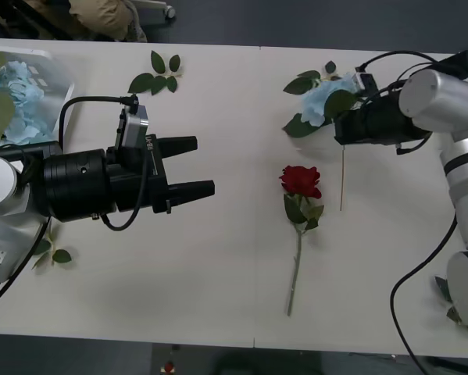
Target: Put the red flowers into the right box and the blue flowers into the left box
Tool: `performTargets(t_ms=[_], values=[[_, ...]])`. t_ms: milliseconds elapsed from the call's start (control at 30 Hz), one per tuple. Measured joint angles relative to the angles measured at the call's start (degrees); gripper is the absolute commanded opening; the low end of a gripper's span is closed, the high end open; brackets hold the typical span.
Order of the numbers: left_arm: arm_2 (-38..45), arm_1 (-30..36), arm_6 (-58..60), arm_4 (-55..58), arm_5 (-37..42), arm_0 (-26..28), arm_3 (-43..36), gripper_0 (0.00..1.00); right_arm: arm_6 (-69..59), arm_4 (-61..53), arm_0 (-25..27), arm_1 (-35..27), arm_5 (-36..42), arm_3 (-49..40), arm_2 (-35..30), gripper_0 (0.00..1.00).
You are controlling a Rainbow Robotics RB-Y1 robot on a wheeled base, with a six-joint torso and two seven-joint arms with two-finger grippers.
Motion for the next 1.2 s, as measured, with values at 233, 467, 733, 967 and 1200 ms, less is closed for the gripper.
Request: performTargets(t_ms=[233, 467, 733, 967, 1200], values=[[0.0, 0.0, 0.0, 0.0, 0.0, 0.0, 0.0, 1.0, 8.5, -9.2, 0.0, -5.8, 3.1, 0.0, -2.5, 0.0], [0.0, 0.0, 0.0, 0.0, 0.0, 0.0, 0.0, 1.0, 18.6, -21.8, 0.0, -10.0, 7.3, 0.0, -10.7, 0.0], [0.0, 0.0, 0.0, 0.0, 0.0, 0.0, 0.0, 1.0, 29.9, -39.1, 1.3, -14.4, 8.9, 0.0, -10.9, 0.0], [0.0, 0.0, 0.0, 0.0, 0.0, 0.0, 0.0, 1.0, 40.5, -51.3, 1.5, -14.5, 15.5, 0.0, -10.9, 0.0], [0.0, 0.0, 0.0, 0.0, 0.0, 0.0, 0.0, 1.0, 48.9, -58.5, 1.5, -12.6, 21.3, 0.0, -11.9, 0.0]])
